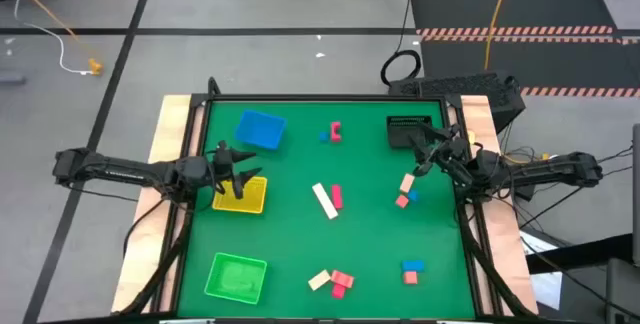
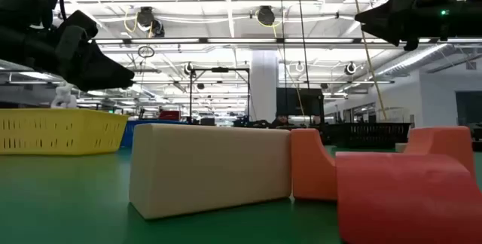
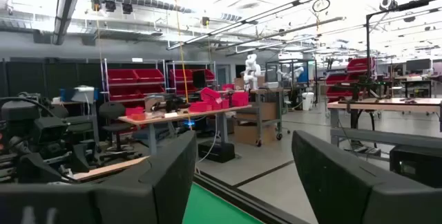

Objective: Sort & place blocks by color

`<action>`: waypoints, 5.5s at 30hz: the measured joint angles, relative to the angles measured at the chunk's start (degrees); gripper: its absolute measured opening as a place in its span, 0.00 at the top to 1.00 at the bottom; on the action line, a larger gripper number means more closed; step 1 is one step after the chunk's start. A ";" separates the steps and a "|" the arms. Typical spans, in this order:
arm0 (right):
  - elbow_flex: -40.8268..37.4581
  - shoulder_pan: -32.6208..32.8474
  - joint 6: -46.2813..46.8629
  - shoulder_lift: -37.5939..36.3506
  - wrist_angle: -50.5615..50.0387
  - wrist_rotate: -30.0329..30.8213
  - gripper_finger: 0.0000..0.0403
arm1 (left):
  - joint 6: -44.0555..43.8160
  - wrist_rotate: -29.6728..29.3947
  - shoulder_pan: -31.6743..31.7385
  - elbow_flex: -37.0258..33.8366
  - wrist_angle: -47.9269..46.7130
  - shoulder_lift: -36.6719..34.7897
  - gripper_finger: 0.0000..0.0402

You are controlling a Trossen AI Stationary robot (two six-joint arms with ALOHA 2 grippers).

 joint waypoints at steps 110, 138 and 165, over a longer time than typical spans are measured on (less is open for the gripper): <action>-0.01 0.00 0.00 0.02 5.68 0.03 0.43 | 0.00 0.00 0.02 -0.02 0.02 0.00 0.37; 18.86 0.02 6.27 6.76 -9.16 -5.49 0.43 | 0.00 0.00 0.01 0.00 0.04 0.00 0.37; 37.98 -8.14 54.19 20.73 -90.18 -22.99 0.43 | 0.00 0.02 0.00 0.00 0.02 0.00 0.37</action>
